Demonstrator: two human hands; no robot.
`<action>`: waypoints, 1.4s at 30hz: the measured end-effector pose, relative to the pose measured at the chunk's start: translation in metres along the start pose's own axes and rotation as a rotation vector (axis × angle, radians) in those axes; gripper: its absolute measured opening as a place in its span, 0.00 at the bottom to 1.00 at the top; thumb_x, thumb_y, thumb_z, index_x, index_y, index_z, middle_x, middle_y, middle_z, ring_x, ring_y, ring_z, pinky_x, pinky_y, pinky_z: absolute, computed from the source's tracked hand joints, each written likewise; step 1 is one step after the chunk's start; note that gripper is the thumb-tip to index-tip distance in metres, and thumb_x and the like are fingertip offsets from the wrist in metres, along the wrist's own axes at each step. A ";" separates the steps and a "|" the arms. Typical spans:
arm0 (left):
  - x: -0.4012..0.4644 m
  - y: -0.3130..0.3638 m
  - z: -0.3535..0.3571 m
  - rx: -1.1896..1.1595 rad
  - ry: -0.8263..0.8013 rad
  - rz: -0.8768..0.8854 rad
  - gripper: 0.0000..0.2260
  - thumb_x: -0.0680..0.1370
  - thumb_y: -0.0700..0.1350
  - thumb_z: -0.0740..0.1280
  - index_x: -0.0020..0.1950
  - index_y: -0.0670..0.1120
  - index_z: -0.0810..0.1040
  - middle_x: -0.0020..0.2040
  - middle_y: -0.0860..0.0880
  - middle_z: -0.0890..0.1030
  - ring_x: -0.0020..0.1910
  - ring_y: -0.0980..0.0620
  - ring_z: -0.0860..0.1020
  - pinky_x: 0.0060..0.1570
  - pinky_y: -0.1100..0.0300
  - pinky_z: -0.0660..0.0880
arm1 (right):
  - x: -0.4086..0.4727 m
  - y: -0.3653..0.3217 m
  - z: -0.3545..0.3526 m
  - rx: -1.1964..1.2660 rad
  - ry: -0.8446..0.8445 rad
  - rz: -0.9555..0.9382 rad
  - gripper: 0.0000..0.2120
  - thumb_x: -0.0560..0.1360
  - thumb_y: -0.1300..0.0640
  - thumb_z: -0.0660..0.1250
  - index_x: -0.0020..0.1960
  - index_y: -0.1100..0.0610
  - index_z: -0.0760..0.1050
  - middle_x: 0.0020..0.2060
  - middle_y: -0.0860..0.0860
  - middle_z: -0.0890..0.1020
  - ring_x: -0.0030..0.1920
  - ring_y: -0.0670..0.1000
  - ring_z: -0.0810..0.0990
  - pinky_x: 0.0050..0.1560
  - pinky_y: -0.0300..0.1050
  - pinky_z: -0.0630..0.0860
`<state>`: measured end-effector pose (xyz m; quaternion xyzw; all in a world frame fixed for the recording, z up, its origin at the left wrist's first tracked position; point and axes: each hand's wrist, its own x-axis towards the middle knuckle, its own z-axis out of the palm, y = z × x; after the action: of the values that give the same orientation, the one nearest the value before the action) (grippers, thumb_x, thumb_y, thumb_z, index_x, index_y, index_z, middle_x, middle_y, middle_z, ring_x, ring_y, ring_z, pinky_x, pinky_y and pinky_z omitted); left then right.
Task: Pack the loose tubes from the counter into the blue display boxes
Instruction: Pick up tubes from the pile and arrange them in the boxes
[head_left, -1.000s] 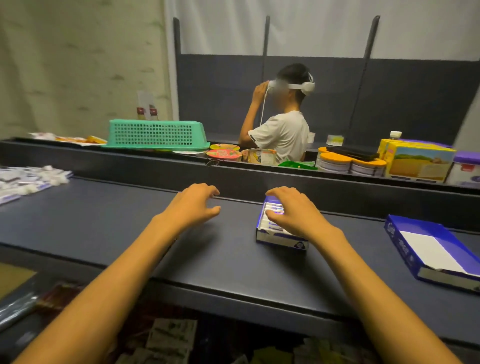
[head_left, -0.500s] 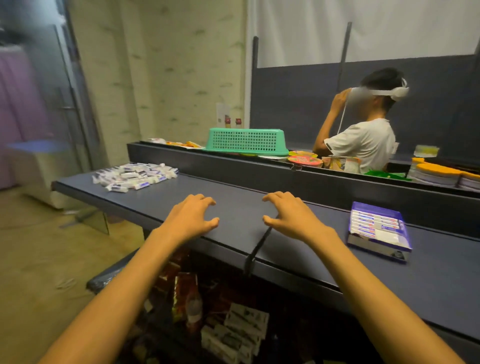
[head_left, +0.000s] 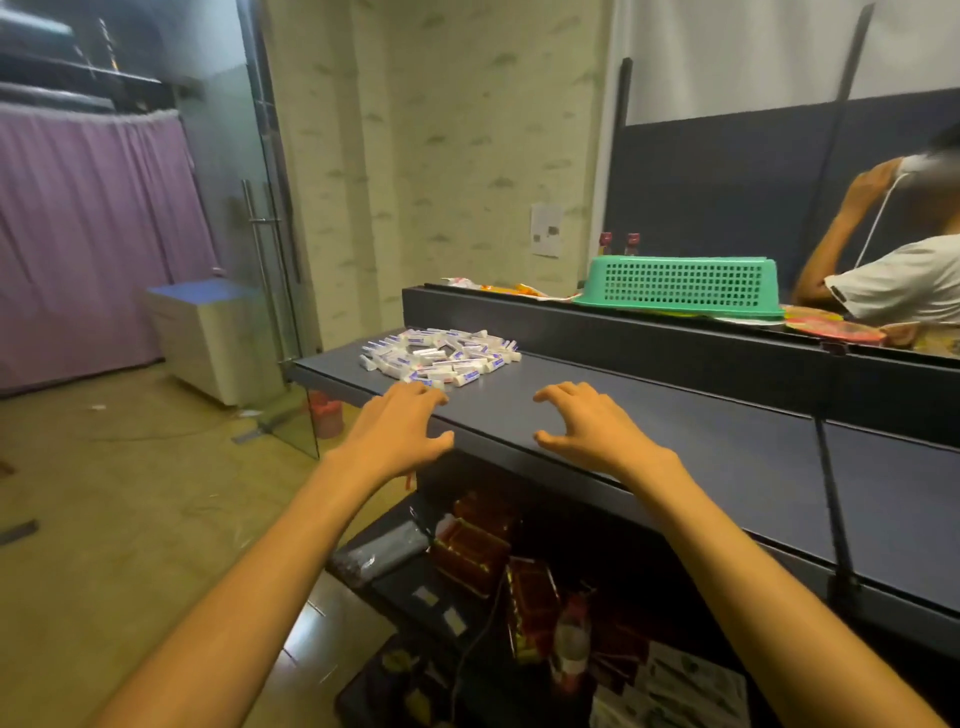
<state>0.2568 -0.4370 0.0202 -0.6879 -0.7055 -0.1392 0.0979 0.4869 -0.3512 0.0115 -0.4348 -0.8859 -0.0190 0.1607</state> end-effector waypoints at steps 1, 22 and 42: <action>0.003 -0.015 -0.001 0.002 -0.004 -0.007 0.25 0.76 0.58 0.64 0.71 0.52 0.69 0.69 0.50 0.71 0.67 0.50 0.69 0.60 0.50 0.71 | 0.011 -0.007 0.000 -0.014 -0.003 0.002 0.26 0.77 0.45 0.65 0.71 0.51 0.65 0.71 0.51 0.69 0.69 0.54 0.67 0.67 0.53 0.67; 0.193 -0.194 0.057 -0.046 -0.034 0.066 0.23 0.77 0.55 0.65 0.71 0.52 0.69 0.69 0.50 0.71 0.68 0.49 0.69 0.62 0.52 0.69 | 0.248 -0.032 0.085 0.039 0.024 0.102 0.24 0.76 0.47 0.67 0.70 0.50 0.68 0.70 0.51 0.71 0.68 0.53 0.70 0.64 0.49 0.69; 0.403 -0.271 0.138 -0.177 -0.146 0.331 0.20 0.74 0.50 0.70 0.65 0.52 0.74 0.61 0.51 0.78 0.57 0.49 0.77 0.55 0.53 0.75 | 0.374 -0.008 0.119 -0.071 0.057 0.370 0.24 0.76 0.46 0.66 0.70 0.50 0.67 0.67 0.50 0.73 0.66 0.53 0.71 0.63 0.51 0.70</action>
<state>-0.0202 -0.0155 0.0063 -0.8088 -0.5730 -0.1322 0.0072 0.2359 -0.0498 0.0123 -0.5950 -0.7846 -0.0326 0.1712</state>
